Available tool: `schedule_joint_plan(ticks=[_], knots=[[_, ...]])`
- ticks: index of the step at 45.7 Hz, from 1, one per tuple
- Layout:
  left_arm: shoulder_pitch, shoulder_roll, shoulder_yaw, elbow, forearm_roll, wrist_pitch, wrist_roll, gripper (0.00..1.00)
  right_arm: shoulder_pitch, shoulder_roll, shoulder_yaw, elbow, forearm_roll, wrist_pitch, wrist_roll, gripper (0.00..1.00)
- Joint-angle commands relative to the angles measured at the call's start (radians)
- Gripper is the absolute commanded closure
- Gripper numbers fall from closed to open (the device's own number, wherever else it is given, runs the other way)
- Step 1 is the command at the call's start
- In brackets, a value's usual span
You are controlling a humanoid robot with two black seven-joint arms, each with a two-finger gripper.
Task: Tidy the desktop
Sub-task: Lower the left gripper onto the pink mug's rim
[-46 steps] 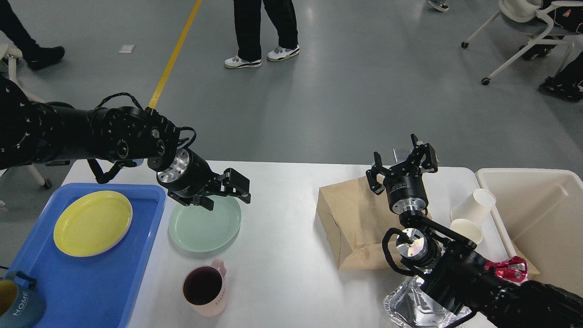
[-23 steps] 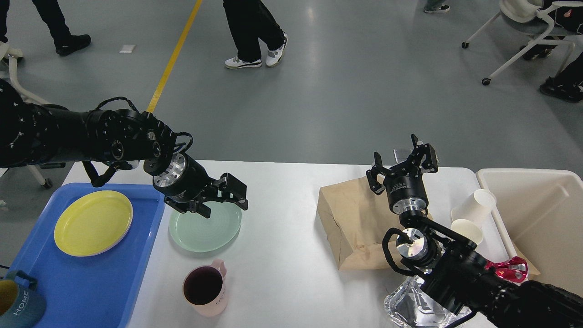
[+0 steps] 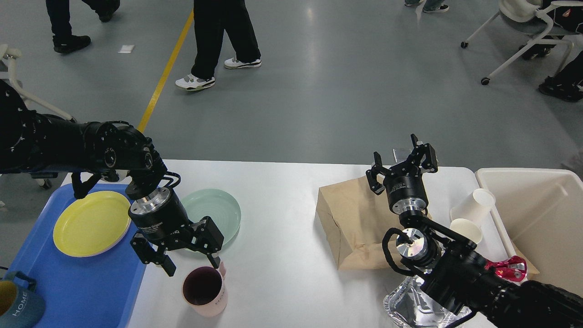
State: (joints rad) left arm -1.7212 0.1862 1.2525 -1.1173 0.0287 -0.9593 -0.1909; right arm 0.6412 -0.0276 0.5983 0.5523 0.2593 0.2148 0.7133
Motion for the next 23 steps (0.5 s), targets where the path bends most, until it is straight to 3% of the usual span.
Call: schedule_joint_plan(ticks=[1, 14, 18, 23], knots=[[0.000, 0.004, 0.015, -0.006, 0.008, -0.001, 0.022, 0.03, 0.000, 0.000, 0.000, 0.000, 0.000, 0.000, 0.000, 0.00], [0.017, -0.005, 0.018, -0.081, 0.033, 0.005, 0.047, 0.03, 0.000, 0.000, 0.000, 0.000, 0.000, 0.000, 0.000, 0.00], [0.028, -0.005, 0.018, -0.113, 0.033, 0.094, 0.090, 0.03, 0.000, 0.000, 0.000, 0.000, 0.000, 0.000, 0.000, 0.00], [0.038, -0.007, 0.018, -0.176, 0.033, 0.308, 0.149, 0.03, 0.000, 0.000, 0.000, 0.000, 0.000, 0.000, 0.000, 0.00]])
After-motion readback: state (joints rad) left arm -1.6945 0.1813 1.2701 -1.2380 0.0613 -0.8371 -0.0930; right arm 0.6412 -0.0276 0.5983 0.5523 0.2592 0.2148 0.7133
